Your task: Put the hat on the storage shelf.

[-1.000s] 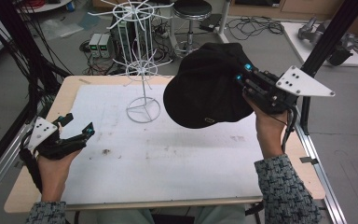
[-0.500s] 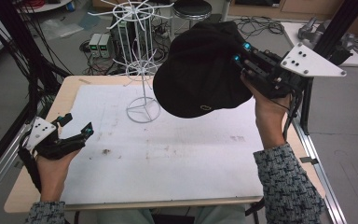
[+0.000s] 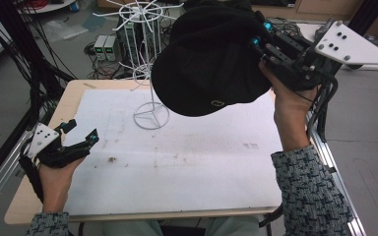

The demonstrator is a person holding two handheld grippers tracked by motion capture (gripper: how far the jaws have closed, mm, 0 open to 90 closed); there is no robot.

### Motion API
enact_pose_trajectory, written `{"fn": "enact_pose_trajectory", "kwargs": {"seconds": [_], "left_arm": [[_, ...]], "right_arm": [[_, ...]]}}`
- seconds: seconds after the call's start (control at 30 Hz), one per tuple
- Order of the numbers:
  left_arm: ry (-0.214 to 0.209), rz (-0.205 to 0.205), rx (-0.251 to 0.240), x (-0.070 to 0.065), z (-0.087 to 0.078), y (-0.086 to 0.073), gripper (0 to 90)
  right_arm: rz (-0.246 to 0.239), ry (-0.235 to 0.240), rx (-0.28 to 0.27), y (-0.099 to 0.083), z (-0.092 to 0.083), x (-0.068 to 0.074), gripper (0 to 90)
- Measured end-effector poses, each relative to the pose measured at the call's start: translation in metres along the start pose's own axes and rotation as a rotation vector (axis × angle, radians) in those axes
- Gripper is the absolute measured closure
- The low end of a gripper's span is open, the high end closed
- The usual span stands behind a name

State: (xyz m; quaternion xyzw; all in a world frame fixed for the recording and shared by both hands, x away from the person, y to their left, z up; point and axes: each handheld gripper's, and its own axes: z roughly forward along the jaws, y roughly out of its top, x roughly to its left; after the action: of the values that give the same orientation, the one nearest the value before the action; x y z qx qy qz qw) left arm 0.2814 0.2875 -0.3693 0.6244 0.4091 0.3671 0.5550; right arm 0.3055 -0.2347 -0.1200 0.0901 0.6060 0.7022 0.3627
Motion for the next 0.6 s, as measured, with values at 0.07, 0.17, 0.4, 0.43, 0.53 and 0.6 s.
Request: {"fn": "enact_pose_trajectory", "kwargs": {"seconds": [0.07, 0.17, 0.4, 0.43, 0.53, 0.6], "left_arm": [[-0.001, 0.001, -0.001, 0.000, 0.000, 0.000, 20.2], [-0.003, 0.003, 0.003, -0.001, 0.001, 0.000, 20.2], [-0.002, -0.001, 0.002, 0.000, 0.001, -0.001, 20.2], [-0.002, -0.001, 0.003, 0.000, 0.001, -0.001, 20.2], [-0.003, 0.002, 0.005, 0.000, 0.001, -0.001, 20.2], [-0.002, -0.001, 0.003, 0.001, 0.001, -0.001, 20.3]], "right_arm": [[-0.003, 0.012, -0.008, 0.005, 0.001, 0.000, 84.1], [-0.002, 0.024, -0.024, 0.011, 0.004, 0.001, 84.1], [0.014, 0.042, -0.060, 0.018, 0.013, 0.001, 84.0], [0.011, 0.043, -0.065, 0.019, 0.016, 0.001, 84.0], [0.018, 0.053, -0.079, 0.020, 0.025, 0.001, 83.9], [0.022, 0.066, -0.089, 0.020, 0.034, 0.001, 83.7]]}}
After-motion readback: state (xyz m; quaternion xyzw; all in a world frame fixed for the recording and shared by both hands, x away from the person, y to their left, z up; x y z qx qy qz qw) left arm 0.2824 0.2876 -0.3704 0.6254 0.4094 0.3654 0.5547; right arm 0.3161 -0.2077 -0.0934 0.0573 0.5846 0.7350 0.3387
